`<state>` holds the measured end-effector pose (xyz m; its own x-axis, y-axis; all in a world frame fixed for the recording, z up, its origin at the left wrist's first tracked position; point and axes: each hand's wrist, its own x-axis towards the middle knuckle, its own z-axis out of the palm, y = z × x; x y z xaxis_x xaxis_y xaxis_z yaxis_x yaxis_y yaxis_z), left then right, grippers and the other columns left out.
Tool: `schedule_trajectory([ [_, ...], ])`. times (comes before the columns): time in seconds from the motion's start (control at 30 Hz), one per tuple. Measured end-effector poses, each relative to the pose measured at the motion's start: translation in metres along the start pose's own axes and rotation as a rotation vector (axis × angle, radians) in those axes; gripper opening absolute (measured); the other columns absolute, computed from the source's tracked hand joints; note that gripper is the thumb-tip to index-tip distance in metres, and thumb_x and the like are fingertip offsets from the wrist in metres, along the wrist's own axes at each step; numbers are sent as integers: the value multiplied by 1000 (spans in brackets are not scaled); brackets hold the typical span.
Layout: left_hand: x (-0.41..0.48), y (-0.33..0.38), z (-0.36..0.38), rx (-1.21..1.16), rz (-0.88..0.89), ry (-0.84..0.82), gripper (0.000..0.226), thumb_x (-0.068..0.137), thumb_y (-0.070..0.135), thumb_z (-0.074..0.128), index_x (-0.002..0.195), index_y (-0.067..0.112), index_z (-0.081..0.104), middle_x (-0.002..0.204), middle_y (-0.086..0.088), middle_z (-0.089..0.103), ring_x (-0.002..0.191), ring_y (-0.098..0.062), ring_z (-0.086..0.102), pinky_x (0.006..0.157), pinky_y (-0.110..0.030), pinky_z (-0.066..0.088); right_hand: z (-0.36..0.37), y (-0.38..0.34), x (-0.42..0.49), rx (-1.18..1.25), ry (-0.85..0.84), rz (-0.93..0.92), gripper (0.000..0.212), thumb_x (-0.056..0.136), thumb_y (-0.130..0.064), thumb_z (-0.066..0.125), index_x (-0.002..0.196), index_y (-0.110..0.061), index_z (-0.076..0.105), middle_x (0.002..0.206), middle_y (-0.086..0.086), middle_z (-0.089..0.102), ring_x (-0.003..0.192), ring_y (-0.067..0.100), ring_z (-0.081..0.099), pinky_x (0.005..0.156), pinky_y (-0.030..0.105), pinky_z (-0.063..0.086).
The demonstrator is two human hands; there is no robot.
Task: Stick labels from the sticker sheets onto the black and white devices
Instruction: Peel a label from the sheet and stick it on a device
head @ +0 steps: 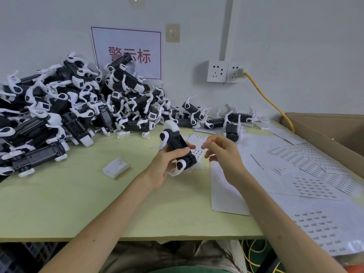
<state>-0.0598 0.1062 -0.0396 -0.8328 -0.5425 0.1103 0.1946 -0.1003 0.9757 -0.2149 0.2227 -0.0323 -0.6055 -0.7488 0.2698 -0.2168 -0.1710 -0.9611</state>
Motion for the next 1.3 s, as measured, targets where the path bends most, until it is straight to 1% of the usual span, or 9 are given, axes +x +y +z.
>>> schedule_trajectory([
  [0.13, 1, 0, -2, -35, -6, 77, 30, 81, 38, 70, 103, 18, 69, 122, -6, 72, 106, -17, 65, 91, -36, 47, -3, -4, -2, 89, -98, 45, 6, 95, -18, 68, 101, -18, 69, 100, 3, 75, 80, 17, 65, 73, 30, 48],
  [0.33, -2, 3, 6, 30, -37, 129, 49, 84, 71, 55, 109, 30, 66, 99, 8, 76, 92, -6, 72, 58, -18, 51, 10, -2, -8, -49, -288, 67, 86, 75, -37, 78, 149, -32, 36, 127, -2, 66, 107, 13, 70, 97, 34, 53],
  [0.47, -1, 2, 7, 82, -14, 159, 73, 74, 80, 43, 125, 32, 64, 116, 5, 76, 105, -6, 72, 75, -21, 53, 11, -1, -9, -56, -307, 80, 104, 70, -34, 84, 155, -36, 24, 129, -4, 63, 113, 13, 68, 101, 35, 50],
  [0.63, -1, 1, 6, 153, 37, 197, 49, 78, 85, 47, 96, 48, 73, 101, 12, 76, 96, -9, 72, 75, -28, 55, 18, 6, -11, -93, -384, 81, 114, 70, -32, 87, 158, -39, 15, 129, -6, 62, 113, 12, 68, 106, 37, 49],
  [0.87, 4, 1, 2, 25, 68, 135, 60, 78, 71, 73, 119, 27, 67, 113, 1, 75, 103, -15, 70, 77, -28, 54, 17, 6, -6, 165, -206, 86, 88, 76, -27, 75, 152, -31, 32, 122, 3, 71, 109, 21, 71, 97, 36, 53],
  [0.97, 6, -6, 1, 183, 62, 1, 52, 75, 41, 78, 122, 24, 64, 111, 8, 73, 96, -8, 67, 76, -23, 51, 5, -1, 0, 457, -119, 161, 69, 78, -29, 67, 144, -19, 47, 116, 6, 73, 101, 24, 72, 90, 36, 50],
  [1.1, 9, -15, 0, 162, -30, -30, 36, 94, -9, 54, 123, 12, 63, 99, -2, 76, 81, -17, 70, 75, -28, 51, -9, -4, 1, 678, -101, 215, 20, 92, -40, 64, 94, -22, 74, 98, 0, 71, 99, 21, 71, 92, 34, 45],
  [1.2, 8, -7, -2, -77, -87, -4, 17, 95, 6, 51, 107, 6, 64, 92, -13, 75, 79, -28, 69, 75, -35, 56, -12, -4, 4, 675, -72, 224, 33, 95, -46, 60, 108, -17, 66, 98, 5, 70, 98, 22, 66, 98, 38, 45],
  [1.3, 7, -3, -3, -218, -174, -113, 44, 95, 39, 51, 121, 5, 63, 106, -17, 70, 87, -28, 69, 79, -37, 55, -6, -1, 3, 428, -177, 197, 40, 95, -46, 62, 117, -13, 63, 112, 10, 68, 103, 25, 64, 100, 42, 47],
])
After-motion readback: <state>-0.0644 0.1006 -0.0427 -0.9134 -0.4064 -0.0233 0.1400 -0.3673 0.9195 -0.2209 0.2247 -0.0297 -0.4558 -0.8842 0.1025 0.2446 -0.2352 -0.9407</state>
